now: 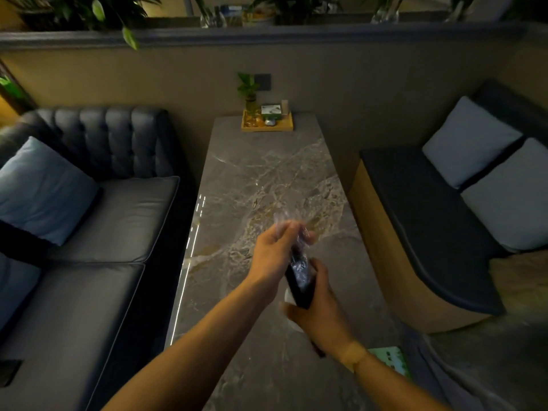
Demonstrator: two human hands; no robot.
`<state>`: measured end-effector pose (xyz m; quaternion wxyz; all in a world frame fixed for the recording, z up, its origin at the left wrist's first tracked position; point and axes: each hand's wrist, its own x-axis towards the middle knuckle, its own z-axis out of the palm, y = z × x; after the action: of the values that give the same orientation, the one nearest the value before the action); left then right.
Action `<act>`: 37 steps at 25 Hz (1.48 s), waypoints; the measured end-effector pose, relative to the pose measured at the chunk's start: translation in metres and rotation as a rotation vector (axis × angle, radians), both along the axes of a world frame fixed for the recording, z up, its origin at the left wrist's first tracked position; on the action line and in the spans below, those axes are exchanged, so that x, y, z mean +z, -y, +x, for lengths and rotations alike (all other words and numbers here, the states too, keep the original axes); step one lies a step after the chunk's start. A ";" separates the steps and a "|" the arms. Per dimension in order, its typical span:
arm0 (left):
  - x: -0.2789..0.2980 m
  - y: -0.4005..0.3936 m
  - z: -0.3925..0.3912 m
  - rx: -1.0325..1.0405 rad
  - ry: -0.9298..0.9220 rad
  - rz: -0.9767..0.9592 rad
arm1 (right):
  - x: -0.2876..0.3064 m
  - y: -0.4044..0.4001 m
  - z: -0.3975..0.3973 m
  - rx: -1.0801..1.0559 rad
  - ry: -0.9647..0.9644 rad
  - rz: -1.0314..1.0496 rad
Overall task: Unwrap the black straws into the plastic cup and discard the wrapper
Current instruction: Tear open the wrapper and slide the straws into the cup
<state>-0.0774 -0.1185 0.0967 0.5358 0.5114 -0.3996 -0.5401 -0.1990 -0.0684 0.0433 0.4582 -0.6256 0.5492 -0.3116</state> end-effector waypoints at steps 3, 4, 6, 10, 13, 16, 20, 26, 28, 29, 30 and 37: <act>0.000 0.003 0.013 -0.166 0.026 -0.054 | 0.012 0.011 -0.010 0.074 0.350 0.163; -0.001 0.003 0.016 -0.212 0.043 -0.068 | 0.019 0.018 -0.014 0.065 0.411 0.163; -0.001 0.000 0.016 -0.267 0.004 -0.074 | 0.033 0.031 -0.018 0.048 0.413 0.094; -0.001 -0.005 0.009 -0.112 -0.069 -0.059 | 0.054 0.037 -0.014 -0.050 0.221 -0.101; -0.002 -0.007 0.009 -0.040 -0.004 -0.023 | 0.058 0.035 -0.009 -0.089 0.205 -0.108; 0.006 -0.009 0.019 -0.178 -0.048 -0.001 | 0.063 0.037 -0.010 -0.135 0.379 0.087; 0.015 -0.007 0.038 -0.194 -0.155 0.050 | 0.068 0.040 -0.024 -0.093 0.537 0.251; 0.014 -0.012 0.029 -0.139 0.114 -0.109 | 0.085 0.043 -0.028 0.049 0.378 0.184; 0.014 -0.011 0.032 -0.108 0.086 -0.109 | 0.087 0.045 -0.029 -0.002 0.355 0.107; 0.014 -0.011 0.034 -0.088 0.060 -0.107 | 0.087 0.045 -0.030 -0.032 0.358 0.091; 0.012 -0.010 0.037 -0.076 0.029 -0.105 | 0.087 0.044 -0.031 -0.055 0.361 0.082; 0.008 -0.015 0.045 -0.128 0.054 -0.027 | 0.090 0.031 -0.040 0.093 0.199 0.084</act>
<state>-0.0327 -0.1039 0.1045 0.4960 0.4917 -0.4531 -0.5540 -0.2394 -0.0998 0.1335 0.5500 -0.5968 0.4838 -0.3273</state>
